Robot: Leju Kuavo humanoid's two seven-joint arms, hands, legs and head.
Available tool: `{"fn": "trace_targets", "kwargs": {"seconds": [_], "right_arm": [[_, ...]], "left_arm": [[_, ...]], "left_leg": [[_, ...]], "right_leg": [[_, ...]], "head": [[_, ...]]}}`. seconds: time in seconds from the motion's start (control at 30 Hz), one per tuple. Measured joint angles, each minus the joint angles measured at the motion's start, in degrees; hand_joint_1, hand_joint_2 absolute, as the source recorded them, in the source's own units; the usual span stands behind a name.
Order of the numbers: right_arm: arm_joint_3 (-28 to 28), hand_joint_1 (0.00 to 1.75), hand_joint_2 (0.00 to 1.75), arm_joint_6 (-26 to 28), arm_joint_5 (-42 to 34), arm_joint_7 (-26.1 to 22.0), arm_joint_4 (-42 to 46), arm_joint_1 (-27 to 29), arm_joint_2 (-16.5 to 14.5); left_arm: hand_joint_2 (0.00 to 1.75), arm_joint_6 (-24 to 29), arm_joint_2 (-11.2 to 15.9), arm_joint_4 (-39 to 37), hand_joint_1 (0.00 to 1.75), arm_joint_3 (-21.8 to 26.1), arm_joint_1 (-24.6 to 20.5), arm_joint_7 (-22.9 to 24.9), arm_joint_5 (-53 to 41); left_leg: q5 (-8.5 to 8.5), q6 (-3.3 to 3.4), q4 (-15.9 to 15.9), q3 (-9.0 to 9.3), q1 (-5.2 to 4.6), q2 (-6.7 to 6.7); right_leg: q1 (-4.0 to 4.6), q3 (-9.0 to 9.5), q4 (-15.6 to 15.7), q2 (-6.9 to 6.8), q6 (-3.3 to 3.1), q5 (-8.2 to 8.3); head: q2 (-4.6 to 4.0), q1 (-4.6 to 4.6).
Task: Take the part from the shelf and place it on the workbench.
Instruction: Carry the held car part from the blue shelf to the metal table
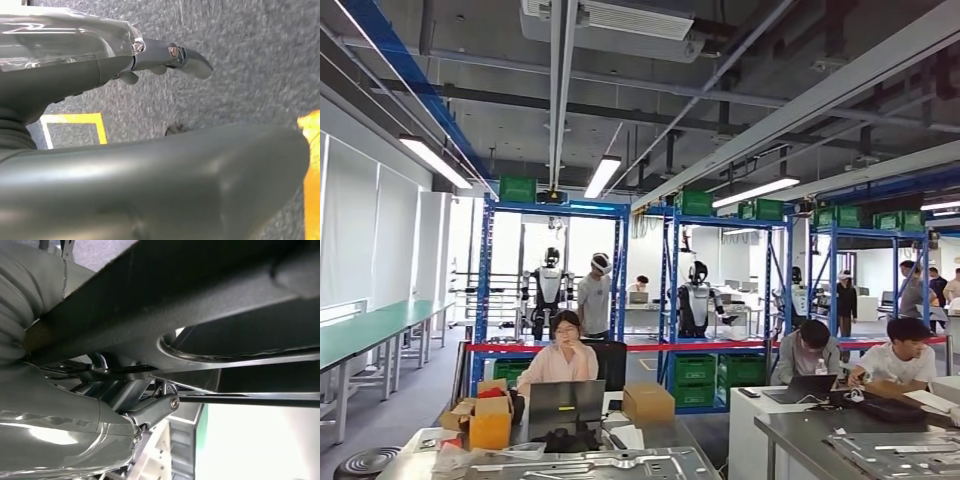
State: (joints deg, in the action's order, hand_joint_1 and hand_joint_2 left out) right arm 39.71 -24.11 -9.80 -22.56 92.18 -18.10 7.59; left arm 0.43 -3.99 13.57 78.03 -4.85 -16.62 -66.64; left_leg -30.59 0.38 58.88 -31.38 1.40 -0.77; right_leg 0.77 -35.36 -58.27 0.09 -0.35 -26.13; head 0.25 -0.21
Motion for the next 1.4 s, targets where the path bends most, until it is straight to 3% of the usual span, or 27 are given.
{"fn": "trace_targets", "kwargs": {"seconds": [0.07,0.1,0.17,0.2,0.23,0.27,0.33,0.37,0.43,0.53,0.6,0.7,0.73,0.77,0.8,0.87,0.93,1.03,1.1,1.23,1.27,1.3,1.37,1.4], "right_arm": [[0.0,1.75,1.75,0.1,0.2,0.0,0.0,-0.3,0.1],[0.0,1.75,1.75,0.1,0.2,0.0,0.0,-0.4,0.1],[0.0,1.75,1.75,0.1,0.2,-0.1,0.0,-0.6,0.1],[0.0,1.75,1.75,0.1,0.0,-0.1,0.0,-0.5,0.1],[0.1,1.75,1.75,0.1,-0.1,-0.2,0.0,-0.3,0.1],[0.1,1.75,1.75,0.2,-0.3,-0.2,0.0,-0.2,0.1],[0.1,1.75,1.75,0.2,-0.4,-0.3,0.0,0.1,0.1],[0.1,1.75,1.75,0.2,-0.5,-0.3,0.0,0.1,0.1],[0.1,1.75,1.75,0.2,-0.5,-0.3,0.0,0.1,0.1],[0.1,1.75,1.75,0.2,-0.5,-0.3,0.1,0.2,0.1],[0.0,1.75,1.75,0.2,-0.6,-0.4,0.1,0.1,0.1],[0.0,1.75,1.75,0.2,-0.6,-0.4,0.2,0.2,0.1],[0.0,1.75,1.75,0.2,-0.6,-0.4,0.2,0.3,0.2],[0.0,1.75,1.75,0.2,-0.6,-0.4,0.2,0.4,0.2],[0.0,1.75,1.75,0.2,-0.6,-0.4,0.2,0.5,0.2],[0.0,1.75,1.75,0.2,-0.6,-0.4,0.2,0.5,0.2],[0.0,1.75,1.75,0.3,-0.6,-0.3,0.2,0.6,0.3],[-0.1,1.75,1.75,0.3,-0.6,-0.3,0.4,0.7,0.3],[-0.2,1.75,1.75,0.3,-0.6,-0.3,0.6,0.6,0.3],[-0.2,1.75,1.75,0.3,-0.6,-0.3,0.6,1.0,0.2],[-0.2,1.75,1.75,0.3,-0.6,-0.3,0.6,1.2,0.2],[-0.2,1.75,1.75,0.3,-0.6,-0.3,0.6,1.3,0.2],[-0.2,1.75,1.75,0.3,-0.6,-0.3,0.6,1.4,0.2],[-0.2,1.75,1.75,0.3,-0.4,-0.3,0.6,1.4,0.2]], "left_arm": [[1.75,0.0,0.0,0.0,0.0,0.0,0.0,0.0,0.0],[1.75,0.0,0.0,0.0,0.0,0.0,-0.1,0.0,0.0],[1.75,0.0,0.0,0.0,0.0,0.0,0.0,0.0,0.0],[1.75,0.0,0.1,0.0,0.0,0.0,0.1,0.0,0.0],[1.75,0.0,0.1,0.0,0.0,0.0,0.2,0.0,0.0],[1.75,0.0,0.1,0.0,0.0,0.0,0.4,0.0,0.0],[1.75,0.0,0.1,0.0,0.0,0.0,0.4,0.0,0.0],[1.75,0.0,0.1,0.0,0.0,0.0,0.4,0.0,0.0],[1.75,0.0,0.0,0.0,0.0,0.0,0.2,0.0,0.0],[1.75,0.0,0.0,0.0,0.0,0.0,0.2,0.0,0.0],[1.75,0.1,0.0,0.0,0.0,0.0,0.1,0.0,0.0],[1.75,0.1,0.0,0.0,0.0,0.0,0.0,0.0,-0.1],[1.75,0.0,0.0,0.0,0.0,0.0,0.0,0.0,-0.1],[1.75,0.0,0.0,0.0,0.0,0.0,0.1,0.0,-0.1],[1.75,0.0,0.0,0.0,0.0,0.0,0.1,0.1,-0.1],[1.75,0.0,-0.1,0.0,0.0,0.0,0.2,0.1,-0.1],[1.75,0.1,-0.4,0.0,0.0,0.0,0.2,0.2,-0.2],[1.75,0.1,-0.7,0.0,0.0,0.0,0.3,0.3,-0.4],[1.75,0.1,-0.8,0.0,0.0,0.0,0.1,0.3,-0.5],[1.75,0.2,-0.6,0.0,0.0,-0.1,0.0,0.3,-0.6],[1.75,0.2,-0.6,0.0,0.0,0.0,0.1,0.3,-0.6],[1.75,0.2,-0.6,0.0,0.0,0.0,0.2,0.3,-0.6],[1.75,0.2,-0.5,0.0,0.0,-0.1,0.2,0.3,-0.6],[1.75,0.2,-0.5,0.0,0.0,-0.1,0.2,0.3,-0.6]], "left_leg": [[-0.79,-0.43,0.9,-0.09,-0.15,0.07],[-1.75,-0.55,2.9,-1.03,-0.21,0.13],[-4.13,-0.8,9.8,-5.1,-0.24,0.18],[-4.73,-0.95,12.9,-7.19,-0.22,0.19],[-4.31,-1.13,14.4,-8.58,-0.18,0.21],[-2.75,-1.28,13.9,-8.93,-0.1,0.25],[2.2,-1.51,8.1,-7.2,0.14,0.57],[3.87,-1.51,5.1,-6.07,0.15,0.8],[4.06,-0.78,2.1,-4.77,-0.04,1.09],[2.89,0.54,1.4,-4.12,-0.13,0.75],[2.43,1.15,1.2,-3.25,0.07,0.55],[1.45,1.59,1.1,-2.18,0.01,0.29],[1.05,1.6,1.1,-1.74,-0.03,0.18],[0.61,1.59,1.1,-1.18,-0.08,0.06],[0.15,1.54,1.1,-0.53,-0.11,-0.06],[-0.74,1.31,0.9,0.67,-0.09,-0.29],[-1.22,0.83,0.3,1.23,0.15,-0.44],[-1.25,0.02,-0.2,2.29,0.24,-0.24],[-1.93,-0.16,1.9,1.92,0.17,0.03],[-5.7,-0.84,13.2,-5.89,0.19,0.18],[-5.28,-1.08,13.7,-7.03,0.22,0.2],[-3.56,-1.31,12.2,-7.23,0.29,0.23],[1.7,-1.68,6.0,-5.87,0.47,0.34],[3.06,-1.65,3.3,-5.28,0.44,0.53]], "right_leg": [[-0.26,1.23,1.4,-0.51,-0.31,-0.04],[-0.41,1.88,2.0,-0.78,-0.42,-0.09],[-0.34,2.73,2.2,-1.07,-0.65,-0.68],[-0.33,3.13,2.2,-1.12,-0.66,-1.06],[-0.35,3.63,2.2,-1.15,-0.63,-1.5],[-0.4,4.22,2.2,-1.14,-0.53,-1.97],[-0.54,5.58,1.9,-1.12,-0.1,-3.21],[-0.46,6.07,1.6,-1.1,0.26,-3.88],[-0.31,6.35,1.1,-1.07,0.9,-4.82],[-0.39,6.45,0.6,-0.98,1.65,-5.42],[-0.58,4.96,-2.8,-0.78,2.24,-6.56],[-0.82,-2.2,-13.8,-0.68,2.77,-9.72],[-0.84,-4.22,-15.9,-0.67,2.76,-9.85],[-0.81,-5.22,-15.9,-0.64,2.62,-8.72],[-0.73,-5.16,-13.7,-0.59,2.35,-6.45],[-0.29,-3.4,-6.3,-0.39,1.41,-1.08],[0.26,-2.15,-1.6,-0.14,0.27,0.87],[0.42,-0.68,0.5,-0.14,-0.63,0.54],[0.09,1.09,1.8,-0.3,-0.91,0.29],[-0.09,3.02,2.2,-0.31,-1.04,-1.04],[-0.15,3.58,2.2,-0.26,-0.95,-1.51],[-0.27,4.28,2.2,-0.23,-0.78,-2.05],[-0.49,5.71,2.0,-0.23,-0.19,-3.29],[-0.54,6.15,1.7,-0.26,0.14,-3.83]], "head": [[-0.02,0.01],[-0.02,0.01],[-0.04,0.01],[-0.04,0.01],[-0.05,0.01],[-0.05,0.01],[-0.05,0.01],[-0.05,0.02],[-0.05,-0.01],[-0.05,-0.04],[-0.05,-0.03],[-0.05,-0.03],[-0.05,-0.03],[-0.05,-0.03],[-0.05,-0.03],[-0.05,-0.02],[-0.02,-0.03],[0.03,-0.02],[0.02,0.0],[-0.03,0.01],[-0.03,0.01],[-0.03,0.01],[-0.04,0.01],[-0.04,-0.02]]}}
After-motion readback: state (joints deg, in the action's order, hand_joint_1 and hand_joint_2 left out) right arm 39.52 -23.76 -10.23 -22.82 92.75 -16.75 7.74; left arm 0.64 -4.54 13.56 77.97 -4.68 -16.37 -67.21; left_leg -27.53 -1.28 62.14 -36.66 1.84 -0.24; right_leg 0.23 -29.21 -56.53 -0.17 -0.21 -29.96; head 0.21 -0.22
